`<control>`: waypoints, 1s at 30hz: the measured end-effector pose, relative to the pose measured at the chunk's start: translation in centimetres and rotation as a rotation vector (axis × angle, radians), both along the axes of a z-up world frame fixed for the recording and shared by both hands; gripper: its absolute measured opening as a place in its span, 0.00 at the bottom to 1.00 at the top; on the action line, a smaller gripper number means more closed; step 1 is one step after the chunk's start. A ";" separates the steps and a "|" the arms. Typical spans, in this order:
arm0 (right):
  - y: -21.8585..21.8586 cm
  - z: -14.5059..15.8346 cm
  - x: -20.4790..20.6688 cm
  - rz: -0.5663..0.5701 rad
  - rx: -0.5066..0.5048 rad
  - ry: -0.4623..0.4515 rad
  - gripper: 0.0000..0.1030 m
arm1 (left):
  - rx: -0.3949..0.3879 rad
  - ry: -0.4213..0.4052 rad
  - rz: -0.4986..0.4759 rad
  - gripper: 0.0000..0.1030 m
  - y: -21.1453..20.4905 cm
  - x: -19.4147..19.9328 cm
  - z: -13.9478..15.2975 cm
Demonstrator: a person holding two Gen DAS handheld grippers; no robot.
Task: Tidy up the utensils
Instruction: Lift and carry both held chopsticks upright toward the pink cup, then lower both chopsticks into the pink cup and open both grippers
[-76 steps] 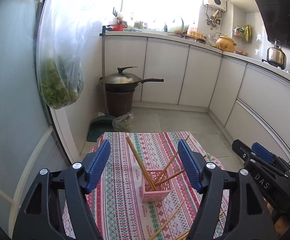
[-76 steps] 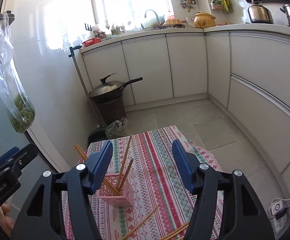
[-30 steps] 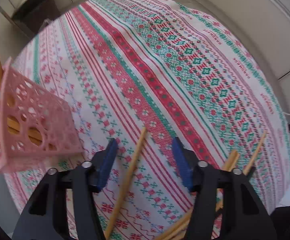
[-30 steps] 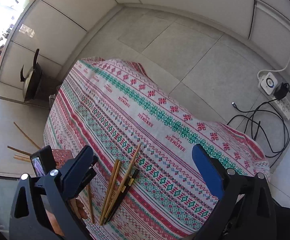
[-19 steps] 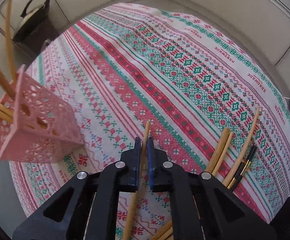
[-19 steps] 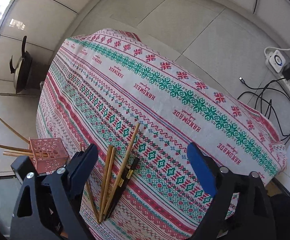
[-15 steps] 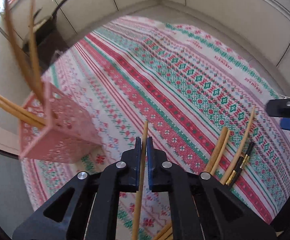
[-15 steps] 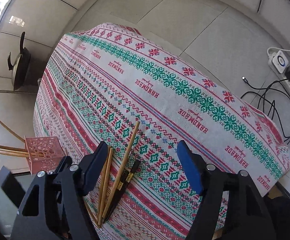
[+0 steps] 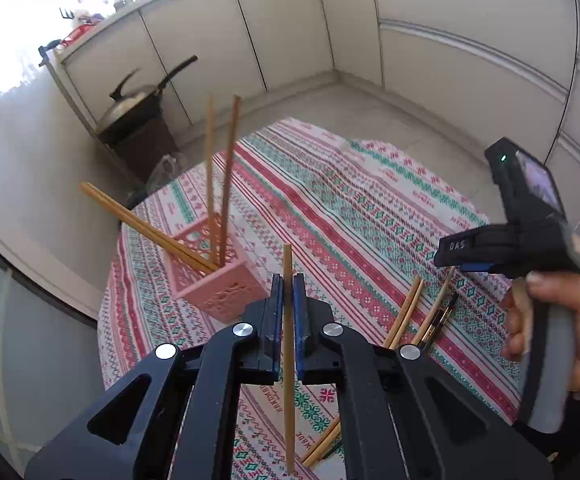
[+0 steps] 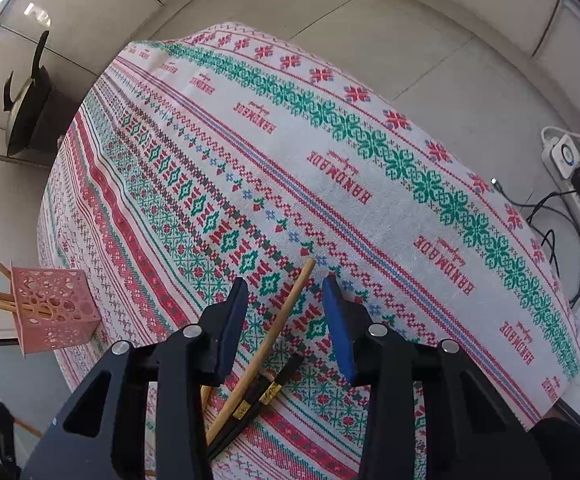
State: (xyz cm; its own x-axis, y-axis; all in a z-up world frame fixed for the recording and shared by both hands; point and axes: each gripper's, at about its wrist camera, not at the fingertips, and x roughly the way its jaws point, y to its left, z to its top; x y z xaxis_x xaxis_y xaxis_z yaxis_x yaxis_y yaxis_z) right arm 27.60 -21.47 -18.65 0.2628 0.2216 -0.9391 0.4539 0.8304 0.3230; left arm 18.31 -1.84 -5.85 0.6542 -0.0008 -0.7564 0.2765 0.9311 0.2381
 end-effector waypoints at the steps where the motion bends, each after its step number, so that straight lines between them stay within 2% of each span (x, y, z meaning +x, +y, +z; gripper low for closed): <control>1: 0.2 -0.1 0.1 0.009 -0.011 -0.005 0.16 | -0.011 -0.014 0.009 0.04 0.4 -0.3 0.5; 6: -1.1 0.7 -0.8 -0.034 0.061 -0.077 0.10 | -0.071 -0.061 0.061 0.04 2.6 -1.0 2.5; 10: -0.8 5.1 -2.0 0.013 0.070 -0.192 0.09 | -0.135 -0.099 0.079 0.04 4.3 -1.4 4.5; 11: -0.8 5.1 -2.0 0.013 0.070 -0.192 0.08 | -0.151 -0.109 0.077 0.04 4.6 -1.6 5.1; 17: 2.7 13.4 -5.0 0.212 0.004 -0.399 0.07 | -0.206 -0.163 0.072 0.04 5.8 -3.1 7.5; 20: 3.9 16.5 -7.0 0.279 -0.035 -0.494 0.05 | -0.231 -0.175 0.071 0.04 6.1 -3.5 8.2; 24: 4.9 19.5 -8.1 0.333 -0.069 -0.577 0.05 | -0.255 -0.192 0.076 0.04 6.8 -3.8 9.1; 30: 5.6 23.8 -9.9 0.373 -0.065 -0.687 0.05 | -0.316 -0.245 0.110 0.04 9.0 -4.5 11.1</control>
